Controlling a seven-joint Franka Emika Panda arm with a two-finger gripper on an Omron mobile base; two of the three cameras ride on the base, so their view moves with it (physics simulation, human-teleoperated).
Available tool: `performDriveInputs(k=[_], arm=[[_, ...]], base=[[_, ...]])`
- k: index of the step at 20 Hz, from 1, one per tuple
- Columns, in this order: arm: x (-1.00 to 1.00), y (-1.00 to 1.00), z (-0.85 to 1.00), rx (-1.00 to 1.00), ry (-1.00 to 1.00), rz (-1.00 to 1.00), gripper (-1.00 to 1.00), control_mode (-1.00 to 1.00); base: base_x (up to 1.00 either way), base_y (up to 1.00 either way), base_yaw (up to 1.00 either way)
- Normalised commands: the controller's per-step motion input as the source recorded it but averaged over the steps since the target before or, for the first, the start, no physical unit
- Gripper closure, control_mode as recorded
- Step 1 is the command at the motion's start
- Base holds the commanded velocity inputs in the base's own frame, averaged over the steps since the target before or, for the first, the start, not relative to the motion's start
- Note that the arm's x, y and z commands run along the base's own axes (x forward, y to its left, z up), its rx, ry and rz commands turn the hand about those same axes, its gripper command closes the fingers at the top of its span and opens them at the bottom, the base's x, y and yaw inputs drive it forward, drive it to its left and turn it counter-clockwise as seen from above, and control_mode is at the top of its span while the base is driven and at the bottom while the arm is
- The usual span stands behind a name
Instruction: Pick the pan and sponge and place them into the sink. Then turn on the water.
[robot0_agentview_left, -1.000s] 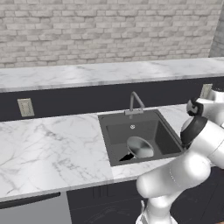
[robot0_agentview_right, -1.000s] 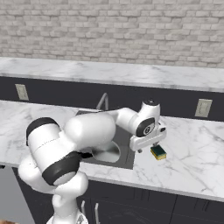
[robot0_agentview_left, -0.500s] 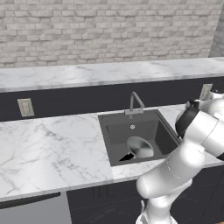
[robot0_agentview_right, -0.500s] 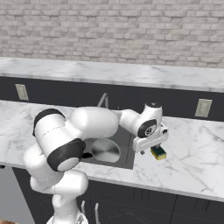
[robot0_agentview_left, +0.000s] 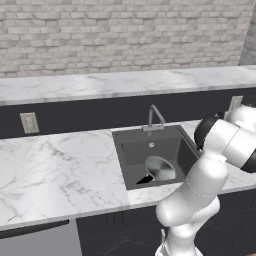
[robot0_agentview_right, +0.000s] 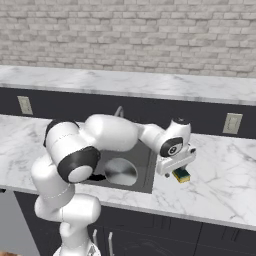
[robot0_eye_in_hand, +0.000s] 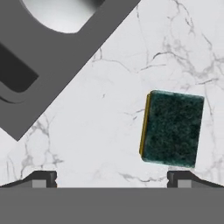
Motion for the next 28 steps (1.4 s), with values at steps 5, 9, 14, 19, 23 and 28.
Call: performDriveInputs(k=[5,9,14,19,23,28], arm=[[0.20,-0.02,-0.05,0.01,0.03,0.02,-1.00,-1.00],[0.21,0.00,-0.09,0.00,0.03,0.01,-1.00,-1.00],[0.21,-0.04,-0.07,0.00,0.03,0.00,-1.00,-1.00],[0.10,-0.12,-0.06,0.00,0.01,0.01,-1.00,-1.00],[0.03,-0.08,-0.10,0.02,0.02,0.02,-1.00,-1.00],[0.01,-0.01,-0.20,0.03,0.04,0.03,-1.00,-1.00]], base=[[0.00,0.00,0.00],[0.00,0.00,0.00],[0.00,0.00,0.00],[0.00,0.00,0.00],[0.00,0.00,0.00],[0.00,0.00,0.00]])
